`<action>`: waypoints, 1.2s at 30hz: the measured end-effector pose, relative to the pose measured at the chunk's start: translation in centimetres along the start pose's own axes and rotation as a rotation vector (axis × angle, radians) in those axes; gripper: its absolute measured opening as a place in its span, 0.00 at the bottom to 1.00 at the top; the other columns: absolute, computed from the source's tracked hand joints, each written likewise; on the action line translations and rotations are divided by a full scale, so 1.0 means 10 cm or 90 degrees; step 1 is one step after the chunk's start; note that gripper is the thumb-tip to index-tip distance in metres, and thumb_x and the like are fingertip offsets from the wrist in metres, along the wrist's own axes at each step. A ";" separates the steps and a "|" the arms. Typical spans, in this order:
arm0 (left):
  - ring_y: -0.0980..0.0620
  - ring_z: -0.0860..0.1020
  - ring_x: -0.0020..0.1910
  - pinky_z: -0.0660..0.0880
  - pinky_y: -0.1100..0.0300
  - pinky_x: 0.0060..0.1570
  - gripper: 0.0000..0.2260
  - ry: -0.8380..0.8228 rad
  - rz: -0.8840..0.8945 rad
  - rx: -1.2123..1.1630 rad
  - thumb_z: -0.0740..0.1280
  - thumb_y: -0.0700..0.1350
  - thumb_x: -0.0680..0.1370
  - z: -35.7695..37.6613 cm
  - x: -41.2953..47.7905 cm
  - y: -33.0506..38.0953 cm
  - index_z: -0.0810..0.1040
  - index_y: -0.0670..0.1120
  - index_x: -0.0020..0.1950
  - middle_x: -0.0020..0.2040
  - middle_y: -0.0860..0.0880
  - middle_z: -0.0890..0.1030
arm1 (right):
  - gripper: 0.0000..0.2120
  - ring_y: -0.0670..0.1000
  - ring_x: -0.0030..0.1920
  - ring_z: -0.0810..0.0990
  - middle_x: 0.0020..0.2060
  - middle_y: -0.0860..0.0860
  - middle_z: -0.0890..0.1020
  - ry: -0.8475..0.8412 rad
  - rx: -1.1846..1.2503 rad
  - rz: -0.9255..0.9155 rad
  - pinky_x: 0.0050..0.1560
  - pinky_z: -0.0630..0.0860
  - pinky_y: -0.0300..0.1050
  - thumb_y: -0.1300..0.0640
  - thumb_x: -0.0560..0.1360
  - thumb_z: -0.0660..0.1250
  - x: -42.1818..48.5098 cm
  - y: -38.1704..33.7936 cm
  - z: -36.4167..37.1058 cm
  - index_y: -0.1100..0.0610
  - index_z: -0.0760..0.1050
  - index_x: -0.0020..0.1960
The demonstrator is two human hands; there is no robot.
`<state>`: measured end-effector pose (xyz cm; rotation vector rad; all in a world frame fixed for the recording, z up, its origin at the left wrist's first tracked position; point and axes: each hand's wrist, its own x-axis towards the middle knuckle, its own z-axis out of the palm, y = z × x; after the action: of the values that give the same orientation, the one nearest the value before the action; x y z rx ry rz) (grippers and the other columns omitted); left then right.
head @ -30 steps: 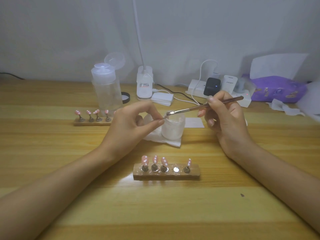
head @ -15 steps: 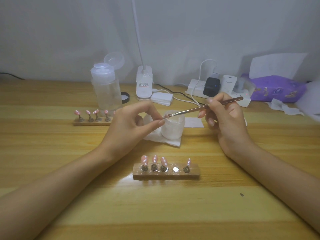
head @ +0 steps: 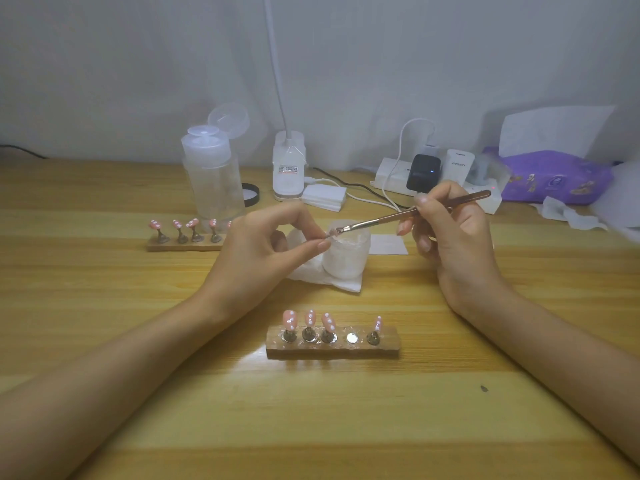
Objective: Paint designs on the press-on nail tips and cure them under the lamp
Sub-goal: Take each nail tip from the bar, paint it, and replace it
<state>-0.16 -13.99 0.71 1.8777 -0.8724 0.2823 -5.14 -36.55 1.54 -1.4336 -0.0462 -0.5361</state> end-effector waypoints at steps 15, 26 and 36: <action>0.58 0.63 0.23 0.59 0.72 0.27 0.06 0.003 -0.004 -0.010 0.75 0.43 0.75 0.00 0.00 -0.01 0.80 0.44 0.41 0.29 0.63 0.75 | 0.14 0.48 0.25 0.65 0.30 0.52 0.82 -0.022 -0.034 -0.005 0.27 0.60 0.39 0.59 0.82 0.63 -0.02 -0.02 0.02 0.52 0.67 0.38; 0.59 0.63 0.23 0.59 0.74 0.27 0.05 0.000 0.005 0.008 0.75 0.42 0.75 0.00 -0.01 0.00 0.80 0.44 0.42 0.29 0.67 0.75 | 0.12 0.52 0.28 0.68 0.26 0.48 0.78 0.030 -0.016 -0.023 0.24 0.62 0.35 0.58 0.78 0.64 0.02 -0.05 -0.07 0.50 0.68 0.36; 0.59 0.63 0.23 0.60 0.74 0.28 0.05 -0.002 0.012 0.006 0.74 0.44 0.75 -0.01 -0.01 0.01 0.80 0.45 0.42 0.29 0.67 0.75 | 0.13 0.45 0.26 0.75 0.27 0.49 0.77 0.041 0.044 -0.029 0.24 0.65 0.34 0.63 0.80 0.61 0.12 -0.16 -0.25 0.53 0.66 0.38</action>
<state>-0.28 -13.90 0.71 1.8802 -0.8920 0.2960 -5.40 -39.34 3.07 -1.3499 -0.0455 -0.6117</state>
